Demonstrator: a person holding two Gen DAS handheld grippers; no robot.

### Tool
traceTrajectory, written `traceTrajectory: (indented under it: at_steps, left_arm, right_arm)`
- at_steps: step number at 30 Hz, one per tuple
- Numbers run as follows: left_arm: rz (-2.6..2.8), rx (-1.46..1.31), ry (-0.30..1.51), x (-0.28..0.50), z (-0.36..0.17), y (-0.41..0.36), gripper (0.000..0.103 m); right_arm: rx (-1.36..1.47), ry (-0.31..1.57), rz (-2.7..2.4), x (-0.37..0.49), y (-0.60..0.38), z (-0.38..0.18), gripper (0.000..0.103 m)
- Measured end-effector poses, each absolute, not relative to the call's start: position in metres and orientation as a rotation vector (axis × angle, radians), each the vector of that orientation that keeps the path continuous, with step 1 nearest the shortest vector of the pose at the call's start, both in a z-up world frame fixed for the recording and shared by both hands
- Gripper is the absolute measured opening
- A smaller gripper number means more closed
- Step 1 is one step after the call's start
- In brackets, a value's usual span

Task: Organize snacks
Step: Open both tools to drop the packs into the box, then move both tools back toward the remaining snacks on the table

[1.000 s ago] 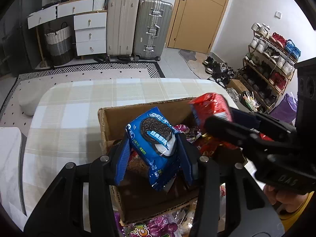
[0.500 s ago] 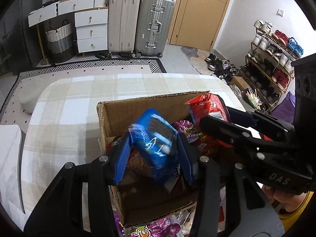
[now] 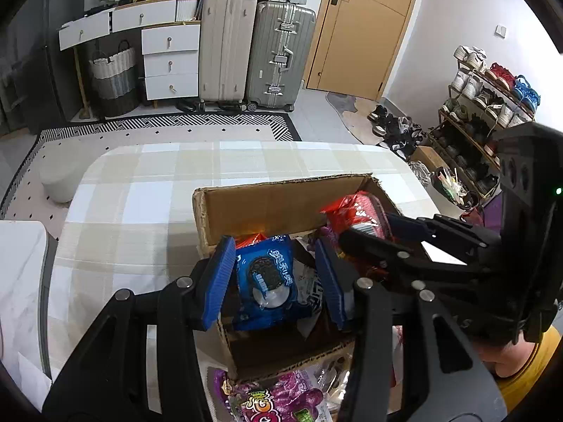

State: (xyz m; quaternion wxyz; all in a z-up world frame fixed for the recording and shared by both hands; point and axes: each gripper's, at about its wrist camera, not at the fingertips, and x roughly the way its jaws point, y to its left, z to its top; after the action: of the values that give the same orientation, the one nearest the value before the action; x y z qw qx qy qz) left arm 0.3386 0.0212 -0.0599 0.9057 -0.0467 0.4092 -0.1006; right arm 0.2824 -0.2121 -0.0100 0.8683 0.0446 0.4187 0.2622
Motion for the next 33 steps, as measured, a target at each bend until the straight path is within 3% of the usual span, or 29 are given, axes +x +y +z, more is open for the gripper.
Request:
traceTrajectory:
  at_steps: [16, 29, 31, 33]
  left_arm:
    - [-0.175, -0.085, 0.799, 0.278, -0.025, 0.021, 0.052]
    - [-0.158, -0.054, 0.661, 0.181, 0.050, 0.008, 0.071]
    - [-0.153, -0.053, 0.634, 0.158, 0.060, 0.007, 0.076]
    - [-0.153, -0.055, 0.604, 0.136, 0.068, 0.008, 0.078]
  right_arm:
    - [0.079, 0.820, 0.517, 0.248, -0.219, 0.020, 0.049]
    - [0.043, 0.609, 0.518, 0.157, -0.233, 0.107, 0.055]
    - [0.044, 0.569, 0.518, 0.137, -0.238, 0.121, 0.057]
    - [0.057, 0.543, 0.522, 0.118, -0.244, 0.131, 0.069]
